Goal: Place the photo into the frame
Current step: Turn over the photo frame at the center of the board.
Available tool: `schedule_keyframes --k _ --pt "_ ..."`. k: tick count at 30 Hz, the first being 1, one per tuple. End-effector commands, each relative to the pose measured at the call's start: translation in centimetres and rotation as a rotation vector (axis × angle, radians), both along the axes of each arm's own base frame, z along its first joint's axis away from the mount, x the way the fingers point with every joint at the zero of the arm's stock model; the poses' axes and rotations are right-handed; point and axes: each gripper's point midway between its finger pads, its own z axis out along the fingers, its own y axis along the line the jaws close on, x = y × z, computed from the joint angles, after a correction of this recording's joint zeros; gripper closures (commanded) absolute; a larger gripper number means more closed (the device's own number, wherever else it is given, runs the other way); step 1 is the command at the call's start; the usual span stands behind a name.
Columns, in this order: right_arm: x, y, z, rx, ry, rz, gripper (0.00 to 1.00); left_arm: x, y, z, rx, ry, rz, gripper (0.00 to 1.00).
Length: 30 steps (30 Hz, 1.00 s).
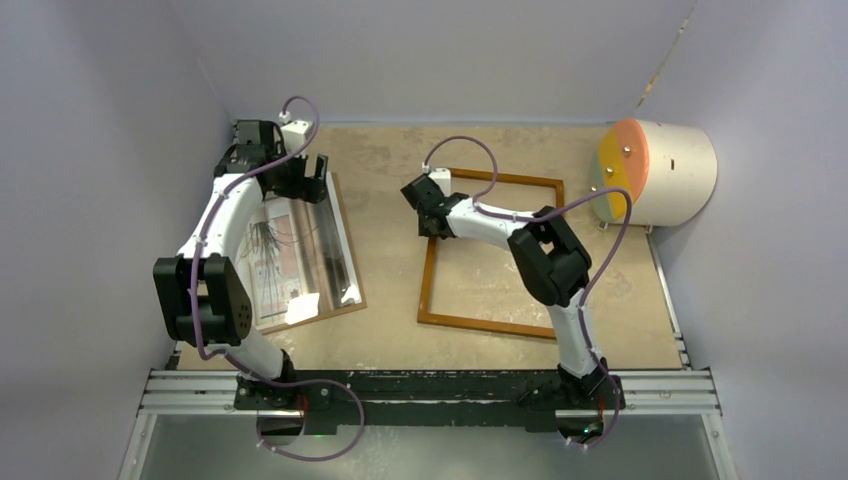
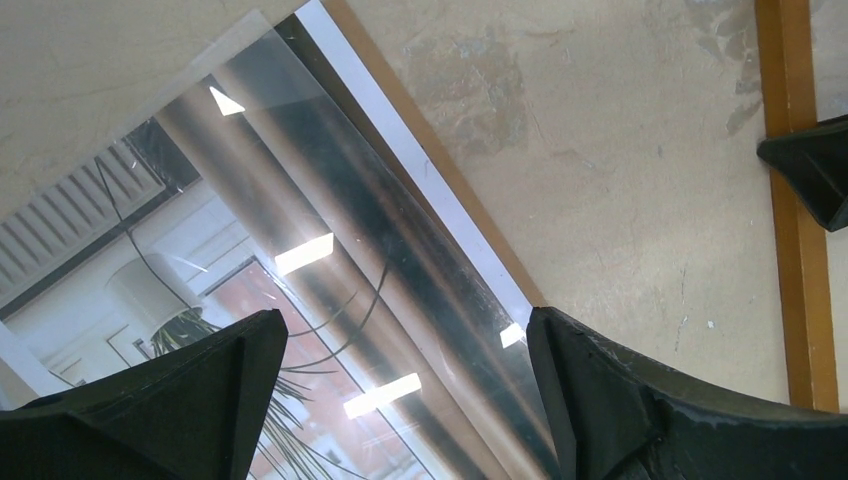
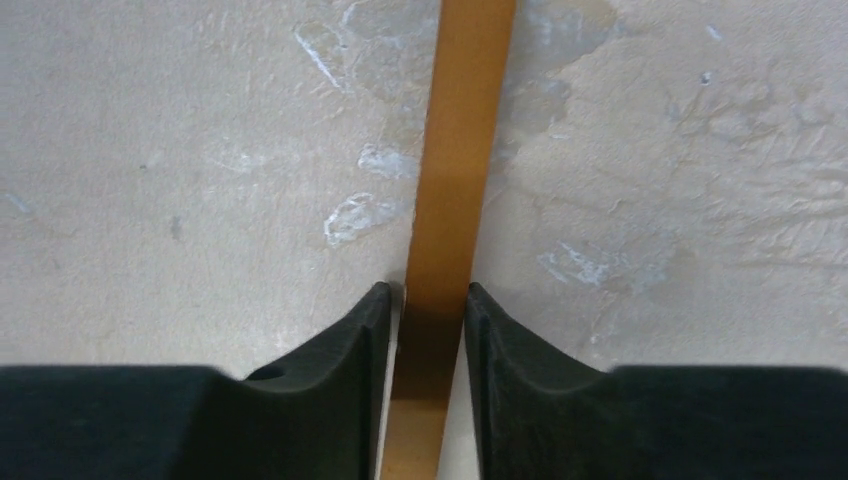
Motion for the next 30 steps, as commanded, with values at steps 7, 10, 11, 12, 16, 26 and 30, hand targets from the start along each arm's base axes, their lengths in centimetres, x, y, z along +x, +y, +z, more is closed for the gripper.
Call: schedule_keyframes --k 7,10,11,12,16,26,30 --pt "-0.7 6.5 3.6 0.146 -0.004 0.051 0.94 -0.4 -0.7 0.6 0.008 0.013 -0.044 0.03" --pt "-0.3 8.2 7.5 0.238 -0.041 0.064 1.0 -0.6 -0.7 0.9 0.012 0.012 -0.049 0.03" --pt "-0.2 8.8 9.0 0.278 -0.054 0.067 1.0 -0.7 -0.7 1.1 0.012 0.011 -0.052 0.03" --pt "-0.2 9.3 10.4 0.321 -0.062 0.071 1.0 -0.7 -0.8 1.3 0.011 0.009 -0.053 0.03" --pt "-0.8 11.8 16.4 0.508 -0.073 0.107 1.0 -0.7 -1.0 2.4 0.005 -0.009 -0.064 0.03" --pt "-2.6 16.2 29.7 0.923 -0.049 0.181 1.0 -0.8 -1.9 4.9 -0.053 -0.018 -0.076 0.03" --pt "-3.2 16.9 32.9 1.073 -0.007 0.221 1.0 -0.9 -2.4 6.7 -0.08 -0.043 -0.086 0.03"
